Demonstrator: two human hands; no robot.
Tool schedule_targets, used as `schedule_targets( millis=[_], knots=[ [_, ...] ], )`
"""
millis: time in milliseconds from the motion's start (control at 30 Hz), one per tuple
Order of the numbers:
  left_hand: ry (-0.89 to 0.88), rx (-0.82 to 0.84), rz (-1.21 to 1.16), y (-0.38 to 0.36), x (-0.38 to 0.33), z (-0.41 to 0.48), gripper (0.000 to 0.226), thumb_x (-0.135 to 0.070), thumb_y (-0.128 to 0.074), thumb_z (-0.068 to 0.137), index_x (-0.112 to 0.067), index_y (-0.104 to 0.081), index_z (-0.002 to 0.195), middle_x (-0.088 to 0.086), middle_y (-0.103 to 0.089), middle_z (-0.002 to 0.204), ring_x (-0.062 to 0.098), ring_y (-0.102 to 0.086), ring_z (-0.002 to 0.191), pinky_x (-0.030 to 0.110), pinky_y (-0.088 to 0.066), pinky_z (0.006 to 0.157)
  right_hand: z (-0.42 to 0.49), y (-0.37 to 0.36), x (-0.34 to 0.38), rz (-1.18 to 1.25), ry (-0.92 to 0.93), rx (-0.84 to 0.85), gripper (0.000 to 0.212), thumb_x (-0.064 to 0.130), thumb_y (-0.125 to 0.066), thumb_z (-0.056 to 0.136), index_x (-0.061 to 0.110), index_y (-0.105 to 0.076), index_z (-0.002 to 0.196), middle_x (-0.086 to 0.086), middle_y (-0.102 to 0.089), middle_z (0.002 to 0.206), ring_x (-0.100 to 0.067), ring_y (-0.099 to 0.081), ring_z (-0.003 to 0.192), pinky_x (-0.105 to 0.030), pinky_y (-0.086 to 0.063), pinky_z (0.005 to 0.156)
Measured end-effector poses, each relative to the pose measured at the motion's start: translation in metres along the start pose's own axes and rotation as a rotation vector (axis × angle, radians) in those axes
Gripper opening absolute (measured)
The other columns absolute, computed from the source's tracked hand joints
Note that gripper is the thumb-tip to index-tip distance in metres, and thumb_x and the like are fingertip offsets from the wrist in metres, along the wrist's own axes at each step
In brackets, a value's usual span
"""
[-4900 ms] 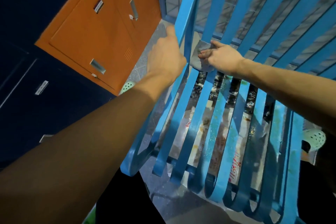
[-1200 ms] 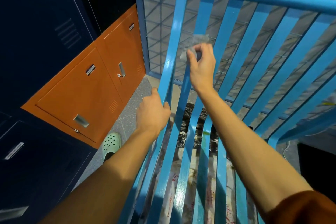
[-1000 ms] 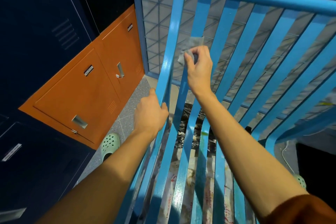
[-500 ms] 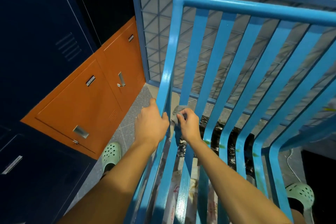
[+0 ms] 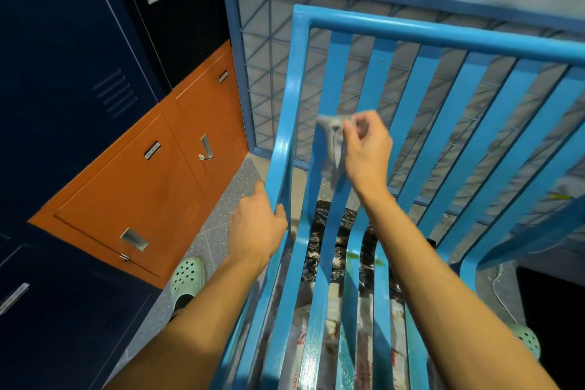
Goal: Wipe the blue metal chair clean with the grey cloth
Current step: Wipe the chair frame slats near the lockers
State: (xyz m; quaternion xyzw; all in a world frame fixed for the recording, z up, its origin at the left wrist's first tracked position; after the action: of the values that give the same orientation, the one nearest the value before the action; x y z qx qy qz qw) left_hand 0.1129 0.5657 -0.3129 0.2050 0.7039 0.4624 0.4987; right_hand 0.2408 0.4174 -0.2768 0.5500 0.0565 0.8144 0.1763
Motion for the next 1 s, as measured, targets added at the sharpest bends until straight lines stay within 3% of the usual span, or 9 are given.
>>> schedule_targets(
  millis=[133,233,333,500,633,833,1000],
  knots=[
    [0.001,0.0,-0.011,0.0,0.0,-0.001,0.046,-0.029,-0.055,0.099,-0.012,-0.041,0.14,0.007,-0.062,0.084,0.027,-0.061,0.073,0.04,-0.052,0.063,0.044,0.004,0.059,0.151,0.14,-0.173,0.012,0.012,-0.058,0.094,0.016,-0.052,0.084,0.013,-0.048,0.069,0.006,-0.043,0.061,-0.014,-0.036,0.06],
    [0.005,-0.001,-0.001,-0.001,0.0,-0.001,0.042,-0.03,-0.055,0.099,-0.011,-0.043,0.135,0.001,-0.054,0.074,0.018,-0.054,0.062,0.032,-0.042,0.052,0.063,0.0,0.073,0.22,0.186,-0.267,0.011,0.014,-0.059,0.094,0.016,-0.053,0.085,0.013,-0.052,0.071,0.004,-0.046,0.064,-0.017,-0.04,0.062],
    [0.008,0.0,0.002,-0.002,0.001,0.0,0.043,-0.03,-0.056,0.099,-0.012,-0.042,0.136,0.0,-0.053,0.072,0.015,-0.053,0.06,0.03,-0.04,0.049,0.051,-0.02,0.057,0.206,0.148,-0.2,0.008,0.014,-0.062,0.092,0.015,-0.059,0.085,0.014,-0.055,0.073,0.006,-0.049,0.067,-0.014,-0.04,0.064],
    [-0.006,0.001,0.001,-0.002,0.001,0.001,0.04,-0.032,-0.057,0.098,-0.012,-0.044,0.13,0.004,-0.058,0.077,0.025,-0.061,0.068,0.042,-0.055,0.063,0.019,-0.044,0.015,0.233,0.057,-0.128,0.008,0.016,-0.065,0.092,0.008,-0.066,0.09,0.006,-0.062,0.079,0.0,-0.053,0.073,-0.016,-0.043,0.068],
    [-0.006,0.004,-0.01,-0.004,0.003,0.003,0.039,-0.031,-0.058,0.098,-0.011,-0.045,0.129,0.003,-0.057,0.074,0.024,-0.061,0.064,0.044,-0.057,0.062,0.01,-0.044,0.0,0.2,0.071,-0.052,0.008,0.016,-0.062,0.094,0.009,-0.063,0.093,0.001,-0.063,0.084,-0.011,-0.059,0.081,-0.027,-0.048,0.072],
    [-0.015,0.0,-0.025,-0.005,0.003,0.004,0.041,-0.032,-0.059,0.097,-0.013,-0.044,0.13,0.003,-0.059,0.076,0.025,-0.064,0.067,0.046,-0.059,0.064,-0.021,-0.052,-0.035,0.111,0.096,0.024,0.002,0.012,-0.059,0.096,0.012,-0.059,0.097,0.002,-0.061,0.089,-0.008,-0.055,0.083,-0.014,-0.039,0.073],
    [-0.015,-0.009,-0.028,-0.006,0.004,0.004,0.049,-0.034,-0.059,0.097,-0.014,-0.04,0.138,0.005,-0.063,0.083,0.026,-0.065,0.072,0.044,-0.059,0.065,-0.029,-0.056,-0.052,0.108,0.094,0.046,0.004,0.008,-0.059,0.094,0.01,-0.06,0.098,-0.003,-0.063,0.094,-0.015,-0.059,0.09,-0.021,-0.045,0.078]
  ],
)
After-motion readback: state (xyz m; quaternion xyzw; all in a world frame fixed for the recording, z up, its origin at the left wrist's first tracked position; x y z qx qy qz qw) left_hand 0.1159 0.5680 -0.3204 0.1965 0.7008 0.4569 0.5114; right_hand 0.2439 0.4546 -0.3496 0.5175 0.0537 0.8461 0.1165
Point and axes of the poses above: each hand's wrist, its own z-axis towards the middle knuckle, its own y-axis out of the back of the hand, x = y × z, the point moved 2 cm from there along z, towards the middle knuckle
